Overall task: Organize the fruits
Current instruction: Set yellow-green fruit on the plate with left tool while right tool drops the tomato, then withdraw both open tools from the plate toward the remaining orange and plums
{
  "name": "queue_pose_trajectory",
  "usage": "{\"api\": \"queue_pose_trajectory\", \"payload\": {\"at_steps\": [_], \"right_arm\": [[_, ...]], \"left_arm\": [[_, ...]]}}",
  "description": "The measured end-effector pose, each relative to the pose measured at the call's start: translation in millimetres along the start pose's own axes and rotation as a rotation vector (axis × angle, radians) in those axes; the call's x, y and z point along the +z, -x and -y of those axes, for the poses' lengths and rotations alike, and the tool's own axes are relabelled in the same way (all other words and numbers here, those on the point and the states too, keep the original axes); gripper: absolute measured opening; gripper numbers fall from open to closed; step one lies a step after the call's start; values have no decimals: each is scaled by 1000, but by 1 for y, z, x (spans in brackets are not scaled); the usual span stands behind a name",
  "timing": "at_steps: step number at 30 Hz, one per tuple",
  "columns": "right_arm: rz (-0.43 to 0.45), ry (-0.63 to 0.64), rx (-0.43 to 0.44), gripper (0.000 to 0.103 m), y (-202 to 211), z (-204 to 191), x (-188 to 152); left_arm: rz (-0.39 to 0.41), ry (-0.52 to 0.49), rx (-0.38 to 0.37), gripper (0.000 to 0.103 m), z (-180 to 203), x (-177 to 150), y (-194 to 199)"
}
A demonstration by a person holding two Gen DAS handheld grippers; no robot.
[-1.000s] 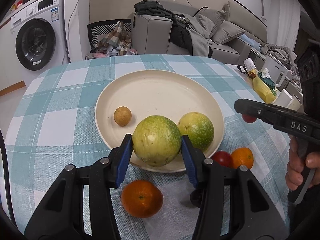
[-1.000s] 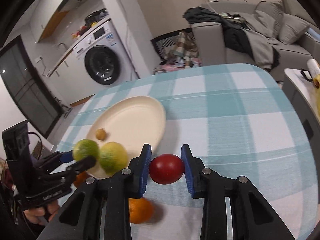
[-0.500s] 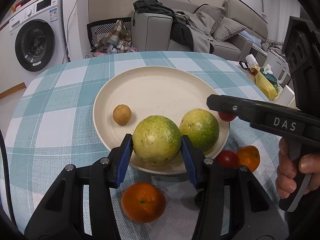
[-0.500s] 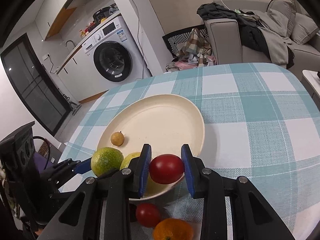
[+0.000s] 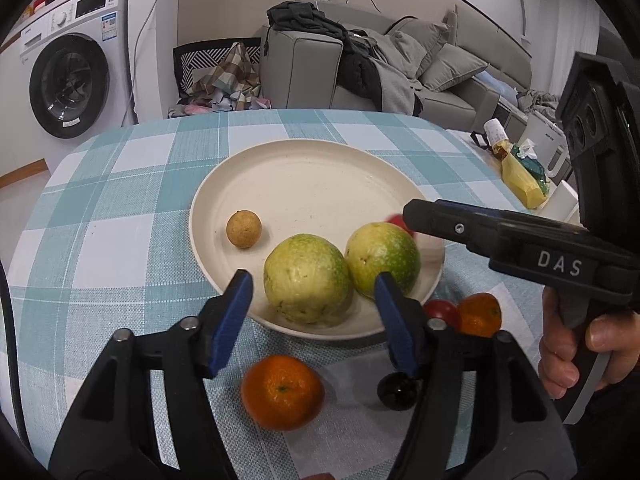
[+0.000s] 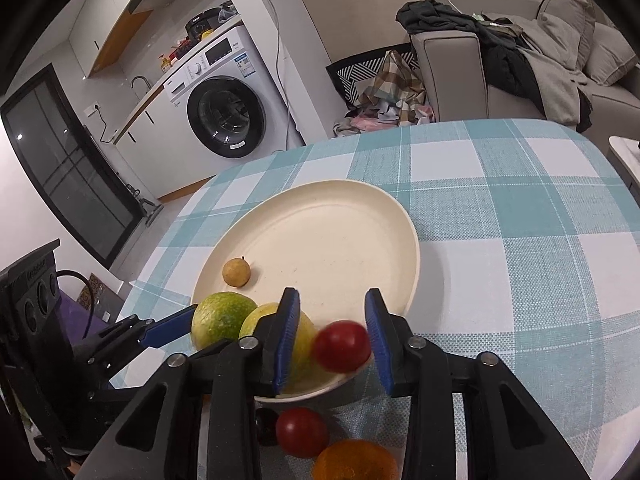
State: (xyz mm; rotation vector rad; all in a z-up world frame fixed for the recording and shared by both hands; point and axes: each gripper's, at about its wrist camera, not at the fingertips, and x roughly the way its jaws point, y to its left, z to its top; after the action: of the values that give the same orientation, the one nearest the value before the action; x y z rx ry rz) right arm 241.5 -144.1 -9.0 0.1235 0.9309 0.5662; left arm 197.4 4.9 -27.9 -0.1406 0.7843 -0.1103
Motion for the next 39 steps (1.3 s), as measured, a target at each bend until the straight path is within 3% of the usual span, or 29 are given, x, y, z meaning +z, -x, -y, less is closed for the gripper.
{"api": "queue_pose_trajectory", "payload": {"at_steps": [5, 7, 9, 12, 14, 29, 39], "right_arm": [[12, 41, -9, 54, 15, -6, -5], [13, 53, -7, 64, 22, -8, -7], [21, 63, -1, 81, 30, -10, -12], [24, 76, 6, 94, 41, -13, -18], [23, 83, -21, 102, 45, -14, -23], [-3, 80, -56, 103, 62, -11, -49], [-36, 77, -63, 103, 59, -6, -59]], "left_arm": [[25, -3, 13, 81, -1, -1, 18], [27, -7, 21, 83, -1, -3, 25], [27, -9, 35, 87, -1, -5, 31], [30, -15, 56, 102, 0, -11, 42], [41, -18, 61, 102, 0, -15, 50], [34, -5, 80, 102, -3, -38, 78], [11, 56, 74, 102, -20, -50, 72]]}}
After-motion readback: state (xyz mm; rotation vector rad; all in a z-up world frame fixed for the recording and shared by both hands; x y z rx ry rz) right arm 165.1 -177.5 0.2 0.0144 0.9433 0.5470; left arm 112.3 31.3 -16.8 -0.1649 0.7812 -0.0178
